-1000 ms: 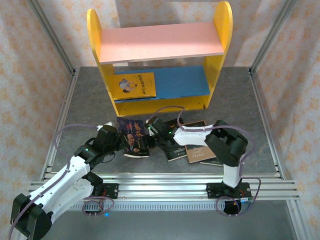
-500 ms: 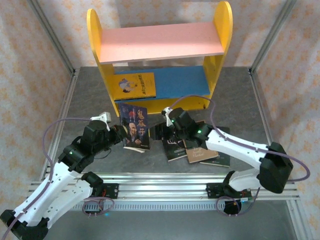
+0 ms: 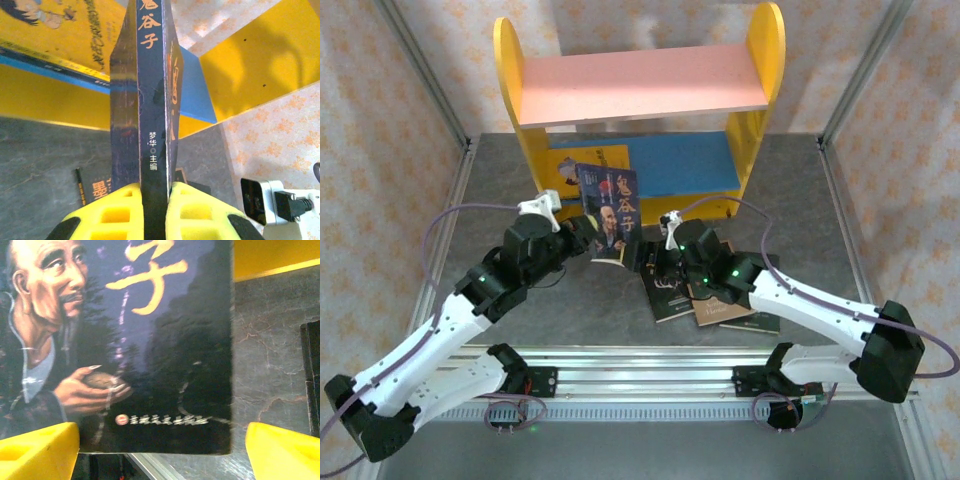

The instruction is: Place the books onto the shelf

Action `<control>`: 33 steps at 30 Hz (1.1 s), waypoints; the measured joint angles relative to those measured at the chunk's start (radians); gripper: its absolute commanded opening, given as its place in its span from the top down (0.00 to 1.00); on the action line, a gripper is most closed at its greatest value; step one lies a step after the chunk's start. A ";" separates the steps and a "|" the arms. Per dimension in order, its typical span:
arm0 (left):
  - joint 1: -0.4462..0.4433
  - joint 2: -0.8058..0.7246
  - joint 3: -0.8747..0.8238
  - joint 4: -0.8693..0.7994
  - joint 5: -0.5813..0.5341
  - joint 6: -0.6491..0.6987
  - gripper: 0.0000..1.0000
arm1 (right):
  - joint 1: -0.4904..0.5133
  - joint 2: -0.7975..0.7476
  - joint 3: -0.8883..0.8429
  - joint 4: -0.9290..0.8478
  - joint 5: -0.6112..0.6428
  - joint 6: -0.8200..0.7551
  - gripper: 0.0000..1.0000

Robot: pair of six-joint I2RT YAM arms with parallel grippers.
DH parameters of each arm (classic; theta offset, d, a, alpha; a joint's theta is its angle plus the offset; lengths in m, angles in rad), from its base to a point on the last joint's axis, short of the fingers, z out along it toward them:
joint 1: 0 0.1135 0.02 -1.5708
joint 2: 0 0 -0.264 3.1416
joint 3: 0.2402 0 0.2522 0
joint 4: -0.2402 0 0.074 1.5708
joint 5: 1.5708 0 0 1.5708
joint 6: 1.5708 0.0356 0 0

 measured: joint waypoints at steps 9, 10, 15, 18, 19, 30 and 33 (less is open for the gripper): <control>-0.059 0.077 0.002 0.206 -0.095 0.010 1.00 | -0.003 -0.031 -0.010 0.083 0.092 0.127 0.09; -0.063 0.080 0.002 0.225 -0.103 0.011 1.00 | -0.003 -0.031 -0.012 0.097 0.096 0.144 0.08; -0.089 0.088 -0.006 0.326 -0.159 0.034 1.00 | -0.003 -0.031 -0.026 0.172 0.105 0.232 0.02; -0.099 0.093 -0.011 0.370 -0.182 0.044 1.00 | -0.005 -0.029 -0.035 0.206 0.111 0.274 0.02; -0.101 0.095 -0.014 0.385 -0.191 0.045 1.00 | -0.005 -0.027 -0.038 0.219 0.111 0.287 0.02; -0.156 0.096 -0.104 0.562 -0.306 0.047 1.00 | 0.037 -0.013 -0.092 0.371 0.201 0.418 0.03; -0.185 0.097 -0.143 0.610 -0.341 0.038 1.00 | 0.064 -0.013 -0.094 0.418 0.238 0.443 0.03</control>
